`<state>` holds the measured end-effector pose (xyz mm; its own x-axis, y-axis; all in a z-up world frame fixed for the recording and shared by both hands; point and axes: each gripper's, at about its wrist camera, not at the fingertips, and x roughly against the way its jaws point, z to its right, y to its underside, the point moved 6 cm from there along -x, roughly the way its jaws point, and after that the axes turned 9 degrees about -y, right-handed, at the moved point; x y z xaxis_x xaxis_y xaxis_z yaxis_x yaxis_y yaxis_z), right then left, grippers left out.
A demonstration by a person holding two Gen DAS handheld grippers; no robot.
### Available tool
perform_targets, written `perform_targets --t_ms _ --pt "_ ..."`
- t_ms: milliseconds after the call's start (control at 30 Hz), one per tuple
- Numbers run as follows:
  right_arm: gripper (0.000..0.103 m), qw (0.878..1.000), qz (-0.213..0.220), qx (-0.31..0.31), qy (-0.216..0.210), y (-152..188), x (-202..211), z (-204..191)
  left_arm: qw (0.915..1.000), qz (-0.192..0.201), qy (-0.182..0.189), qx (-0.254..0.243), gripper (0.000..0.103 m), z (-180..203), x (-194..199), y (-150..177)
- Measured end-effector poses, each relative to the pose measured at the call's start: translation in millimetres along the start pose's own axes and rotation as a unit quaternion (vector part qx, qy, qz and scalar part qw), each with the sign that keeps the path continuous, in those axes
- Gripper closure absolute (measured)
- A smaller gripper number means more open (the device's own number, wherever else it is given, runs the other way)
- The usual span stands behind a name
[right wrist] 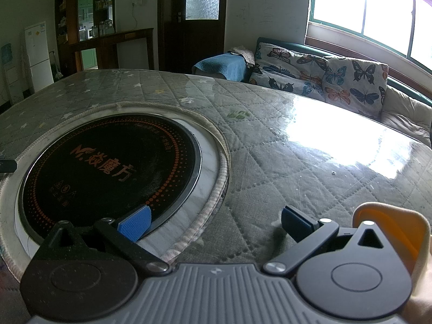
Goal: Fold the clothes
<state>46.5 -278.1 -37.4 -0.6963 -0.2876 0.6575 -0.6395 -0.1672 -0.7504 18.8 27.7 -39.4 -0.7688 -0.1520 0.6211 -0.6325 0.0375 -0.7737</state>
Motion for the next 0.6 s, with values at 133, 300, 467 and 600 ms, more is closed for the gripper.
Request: perform_targets --t_ms 133,300,467,600 --pt "0.000 1.000 0.000 0.000 0.000 0.0 0.0 0.0 1.0000 0.000 0.000 0.000 0.000 0.0 0.0 0.0" --pt "0.000 1.000 0.000 0.000 0.000 0.0 0.1 0.1 1.0000 0.000 0.000 0.000 0.000 -0.2 0.1 0.0" --pt "0.000 1.000 0.000 0.000 0.000 -0.1 0.3 0.2 1.0000 0.000 0.000 0.000 0.000 -0.1 0.2 0.0" --pt "0.000 1.000 0.000 0.000 0.000 -0.1 0.3 0.2 1.0000 0.000 0.000 0.000 0.000 -0.1 0.1 0.0"
